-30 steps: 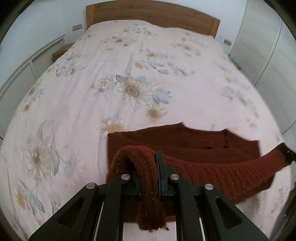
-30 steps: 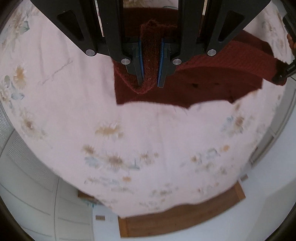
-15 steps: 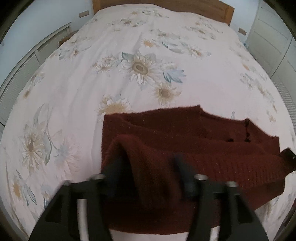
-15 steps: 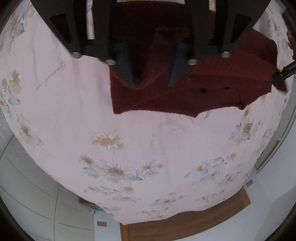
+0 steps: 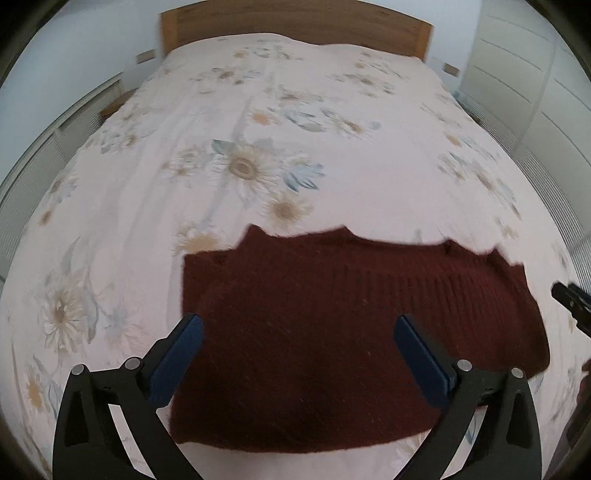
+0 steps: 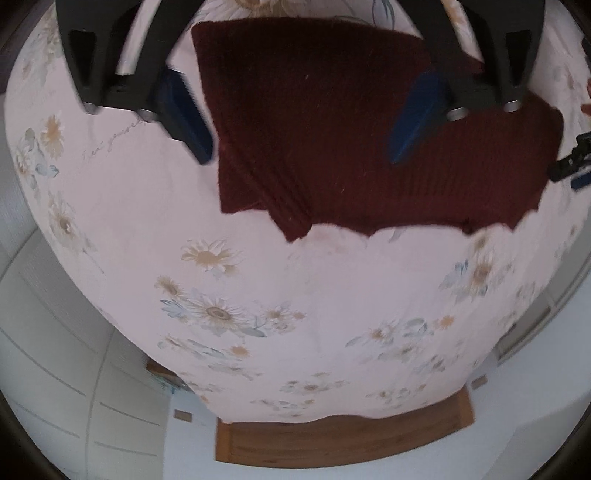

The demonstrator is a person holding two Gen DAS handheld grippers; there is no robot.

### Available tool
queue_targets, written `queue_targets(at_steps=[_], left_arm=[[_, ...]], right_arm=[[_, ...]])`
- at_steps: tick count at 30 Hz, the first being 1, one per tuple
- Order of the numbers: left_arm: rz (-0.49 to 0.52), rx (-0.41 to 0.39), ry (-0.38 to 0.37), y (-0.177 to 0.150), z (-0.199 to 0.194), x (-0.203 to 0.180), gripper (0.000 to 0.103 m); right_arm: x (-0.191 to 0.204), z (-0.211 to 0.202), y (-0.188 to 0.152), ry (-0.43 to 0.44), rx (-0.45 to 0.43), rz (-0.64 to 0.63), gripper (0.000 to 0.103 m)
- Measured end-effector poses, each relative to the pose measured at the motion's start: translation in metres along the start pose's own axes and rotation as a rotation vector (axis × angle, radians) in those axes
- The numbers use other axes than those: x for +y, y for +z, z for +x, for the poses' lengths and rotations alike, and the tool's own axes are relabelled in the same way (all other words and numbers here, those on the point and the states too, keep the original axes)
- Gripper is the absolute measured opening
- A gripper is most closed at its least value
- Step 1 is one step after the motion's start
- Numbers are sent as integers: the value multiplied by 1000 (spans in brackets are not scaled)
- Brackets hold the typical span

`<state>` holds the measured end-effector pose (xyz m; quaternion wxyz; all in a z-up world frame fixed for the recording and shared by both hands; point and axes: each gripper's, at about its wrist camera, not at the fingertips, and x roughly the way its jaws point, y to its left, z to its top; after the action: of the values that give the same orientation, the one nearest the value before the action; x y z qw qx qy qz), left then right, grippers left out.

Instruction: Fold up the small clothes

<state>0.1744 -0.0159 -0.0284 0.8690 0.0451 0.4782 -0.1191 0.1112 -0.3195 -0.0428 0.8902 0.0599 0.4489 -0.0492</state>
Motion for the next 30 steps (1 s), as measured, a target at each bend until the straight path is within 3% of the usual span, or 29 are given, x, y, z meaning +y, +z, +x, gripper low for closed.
queue_targets(at_steps=[9,14,20,24,30], left_arm=[[111,-1,-22,-37,20,-36,102],[121,55,-2,-56,44,-37,102],[93,123,63,-68,68,-7,102],[47,120,59,-72,67,19,102],[60,108,40,-82,65,32,102]], right_arm=[[54,15,-48,33,34,-102,103],[64,37,-68,20,86,-114,103],[39,51,-76,-23,117,-63,103],[10,52,-78,-29,123,2,103],[-18,55,-88,-15,140,43,103]])
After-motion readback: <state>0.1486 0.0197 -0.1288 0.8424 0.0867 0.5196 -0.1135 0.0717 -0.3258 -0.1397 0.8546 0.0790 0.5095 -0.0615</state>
